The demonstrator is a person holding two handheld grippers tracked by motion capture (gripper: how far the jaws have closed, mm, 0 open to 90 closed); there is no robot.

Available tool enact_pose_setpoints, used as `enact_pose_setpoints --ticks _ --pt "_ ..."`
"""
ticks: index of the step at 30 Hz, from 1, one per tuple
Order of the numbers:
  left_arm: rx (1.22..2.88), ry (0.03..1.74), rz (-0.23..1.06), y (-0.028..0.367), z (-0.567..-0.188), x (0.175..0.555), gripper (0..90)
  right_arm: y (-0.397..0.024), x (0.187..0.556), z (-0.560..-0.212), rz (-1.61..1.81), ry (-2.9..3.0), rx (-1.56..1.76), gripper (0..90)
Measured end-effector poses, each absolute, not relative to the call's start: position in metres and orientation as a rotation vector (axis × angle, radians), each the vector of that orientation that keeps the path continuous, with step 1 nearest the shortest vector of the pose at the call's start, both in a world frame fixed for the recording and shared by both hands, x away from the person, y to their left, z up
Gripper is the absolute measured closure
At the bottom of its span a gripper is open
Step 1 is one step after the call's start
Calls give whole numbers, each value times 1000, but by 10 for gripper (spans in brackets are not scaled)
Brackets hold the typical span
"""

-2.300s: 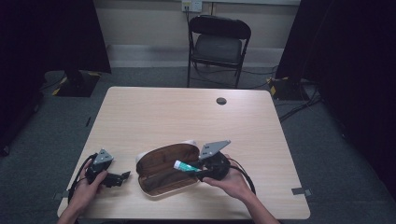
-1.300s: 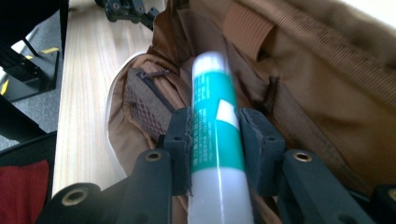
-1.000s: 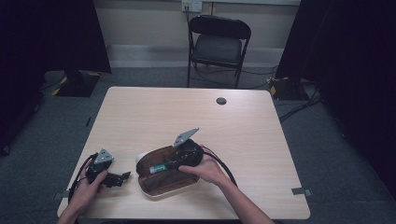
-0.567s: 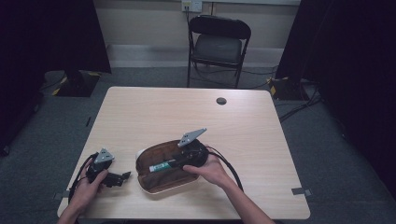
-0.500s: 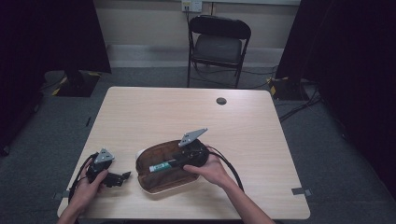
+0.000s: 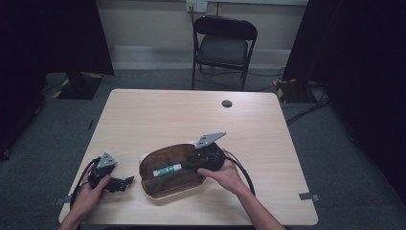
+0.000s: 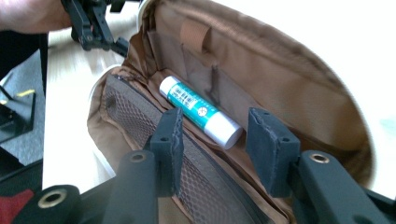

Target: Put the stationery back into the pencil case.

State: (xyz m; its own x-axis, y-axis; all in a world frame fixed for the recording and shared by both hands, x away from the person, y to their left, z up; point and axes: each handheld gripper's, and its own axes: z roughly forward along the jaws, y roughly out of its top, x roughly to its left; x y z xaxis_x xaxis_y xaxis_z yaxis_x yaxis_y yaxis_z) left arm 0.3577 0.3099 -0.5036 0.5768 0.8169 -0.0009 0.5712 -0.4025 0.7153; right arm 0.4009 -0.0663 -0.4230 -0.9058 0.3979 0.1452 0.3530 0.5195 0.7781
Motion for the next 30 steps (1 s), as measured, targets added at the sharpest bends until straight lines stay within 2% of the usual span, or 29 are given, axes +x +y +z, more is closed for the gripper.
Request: enact_pose_setpoints --ticks 16,30 --pt "2125 1109 466 310 -503 357 3 -108 402 -413 1347 2583 813 558" --pt "2125 1110 474 310 -503 357 2 -160 400 -421 1319 2474 987 484"
